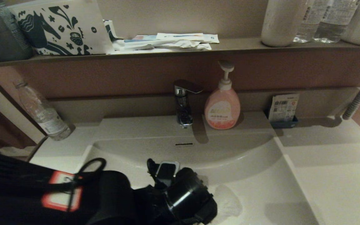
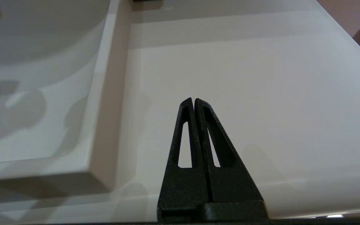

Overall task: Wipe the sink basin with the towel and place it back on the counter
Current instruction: Wipe the sink

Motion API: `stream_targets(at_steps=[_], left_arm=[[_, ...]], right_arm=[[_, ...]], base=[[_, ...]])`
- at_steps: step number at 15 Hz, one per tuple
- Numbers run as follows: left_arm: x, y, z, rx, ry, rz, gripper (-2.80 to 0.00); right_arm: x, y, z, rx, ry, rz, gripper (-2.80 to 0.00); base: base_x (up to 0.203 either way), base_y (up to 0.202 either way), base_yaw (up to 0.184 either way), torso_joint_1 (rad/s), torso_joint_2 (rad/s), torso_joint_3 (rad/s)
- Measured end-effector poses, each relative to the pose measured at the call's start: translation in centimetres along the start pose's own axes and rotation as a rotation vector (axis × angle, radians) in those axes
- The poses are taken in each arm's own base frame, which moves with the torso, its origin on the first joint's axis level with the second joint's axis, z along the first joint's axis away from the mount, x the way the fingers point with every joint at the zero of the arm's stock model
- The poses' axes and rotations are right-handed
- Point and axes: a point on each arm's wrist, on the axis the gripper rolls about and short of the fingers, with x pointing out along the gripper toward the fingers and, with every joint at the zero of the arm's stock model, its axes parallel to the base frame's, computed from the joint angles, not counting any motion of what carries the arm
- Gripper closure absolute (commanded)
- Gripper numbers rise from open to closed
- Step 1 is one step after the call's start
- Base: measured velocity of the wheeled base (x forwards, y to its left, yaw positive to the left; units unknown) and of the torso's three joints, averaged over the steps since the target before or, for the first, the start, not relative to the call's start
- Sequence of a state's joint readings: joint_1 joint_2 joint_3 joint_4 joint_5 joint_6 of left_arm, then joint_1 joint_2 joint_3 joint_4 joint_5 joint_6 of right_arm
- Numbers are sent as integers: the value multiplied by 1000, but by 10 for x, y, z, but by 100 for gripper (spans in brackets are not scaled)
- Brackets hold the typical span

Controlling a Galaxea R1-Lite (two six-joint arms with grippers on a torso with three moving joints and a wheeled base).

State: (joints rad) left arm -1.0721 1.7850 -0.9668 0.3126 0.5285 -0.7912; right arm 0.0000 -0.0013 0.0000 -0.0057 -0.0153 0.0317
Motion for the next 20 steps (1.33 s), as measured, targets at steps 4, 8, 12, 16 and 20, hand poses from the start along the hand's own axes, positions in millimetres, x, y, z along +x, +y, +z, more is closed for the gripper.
stream_targets(at_steps=[4,8,12,16,20], left_arm=[[-43,76,36,-46,-168,46,0],[-67,137,65,-69,-377,68,0],[-64,183,84,-109,-538,43,0],[-47,215,96,-128,-624,31,0],[-14,226,100,-109,-698,55,0]], right_arm=[[0,0,0,0,0,0,0],[0,0,0,0,0,0,0],[0,0,0,0,0,0,0],[0,0,0,0,0,0,0],[0,0,0,0,0,0,0]], base=[[0,0,0,0,0,0],[0,0,0,0,0,0],[0,0,0,0,0,0],[0,0,0,0,0,0],[0,0,0,0,0,0]])
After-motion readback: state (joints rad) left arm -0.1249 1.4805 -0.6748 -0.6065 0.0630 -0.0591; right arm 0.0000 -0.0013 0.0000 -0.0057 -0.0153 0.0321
